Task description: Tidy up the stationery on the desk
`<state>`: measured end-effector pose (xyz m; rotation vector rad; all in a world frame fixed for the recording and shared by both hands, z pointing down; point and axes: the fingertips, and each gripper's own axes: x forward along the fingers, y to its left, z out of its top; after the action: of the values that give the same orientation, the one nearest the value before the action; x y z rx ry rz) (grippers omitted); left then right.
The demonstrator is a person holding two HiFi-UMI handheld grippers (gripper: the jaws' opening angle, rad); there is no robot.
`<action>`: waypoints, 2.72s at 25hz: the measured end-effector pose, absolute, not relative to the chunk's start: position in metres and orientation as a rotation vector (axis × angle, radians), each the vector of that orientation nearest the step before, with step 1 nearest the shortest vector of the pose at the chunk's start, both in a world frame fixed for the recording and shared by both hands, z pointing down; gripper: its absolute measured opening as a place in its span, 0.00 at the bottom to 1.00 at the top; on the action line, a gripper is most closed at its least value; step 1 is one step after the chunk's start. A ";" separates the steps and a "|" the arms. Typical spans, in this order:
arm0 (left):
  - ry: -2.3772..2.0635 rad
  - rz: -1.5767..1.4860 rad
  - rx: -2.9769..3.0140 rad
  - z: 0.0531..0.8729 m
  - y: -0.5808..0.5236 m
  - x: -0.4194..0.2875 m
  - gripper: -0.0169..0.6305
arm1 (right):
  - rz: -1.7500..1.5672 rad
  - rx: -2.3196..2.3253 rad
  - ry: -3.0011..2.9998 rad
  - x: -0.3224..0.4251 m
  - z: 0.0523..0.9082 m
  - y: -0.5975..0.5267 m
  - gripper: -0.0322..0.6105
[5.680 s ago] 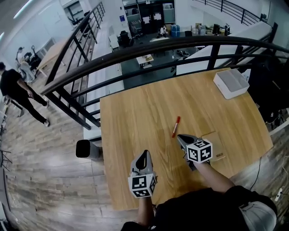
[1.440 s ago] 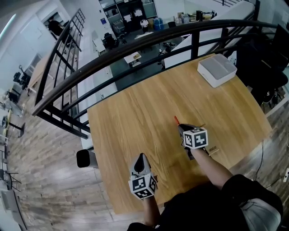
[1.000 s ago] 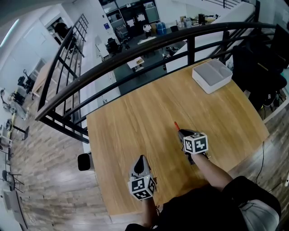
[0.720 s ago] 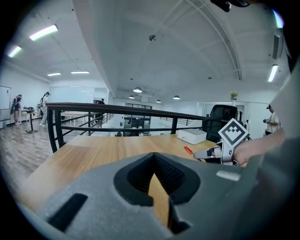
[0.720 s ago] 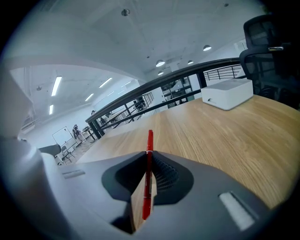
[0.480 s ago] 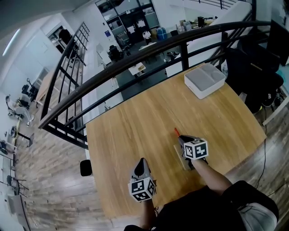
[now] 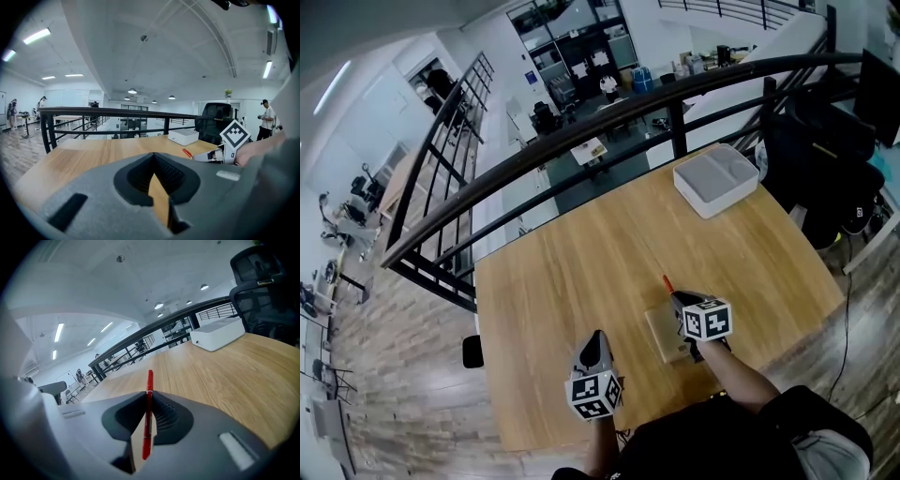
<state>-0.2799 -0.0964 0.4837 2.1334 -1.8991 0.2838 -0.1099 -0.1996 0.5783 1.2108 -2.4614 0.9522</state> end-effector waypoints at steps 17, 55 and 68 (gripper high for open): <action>-1.916 0.308 2.154 0.490 -0.109 -0.204 0.02 | 0.991 1.214 -2.441 -0.030 0.598 -0.202 0.13; -2.009 0.310 2.065 0.493 -0.101 -0.195 0.02 | 0.924 1.073 -2.311 -0.024 0.645 -0.199 0.13; -2.011 0.301 2.052 0.496 -0.096 -0.199 0.02 | 0.911 1.080 -2.317 -0.026 0.645 -0.199 0.14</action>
<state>-0.1988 -0.0963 0.4962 2.0518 -2.0109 0.3011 -0.0259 -0.1987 0.6446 1.0802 -2.3166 0.9110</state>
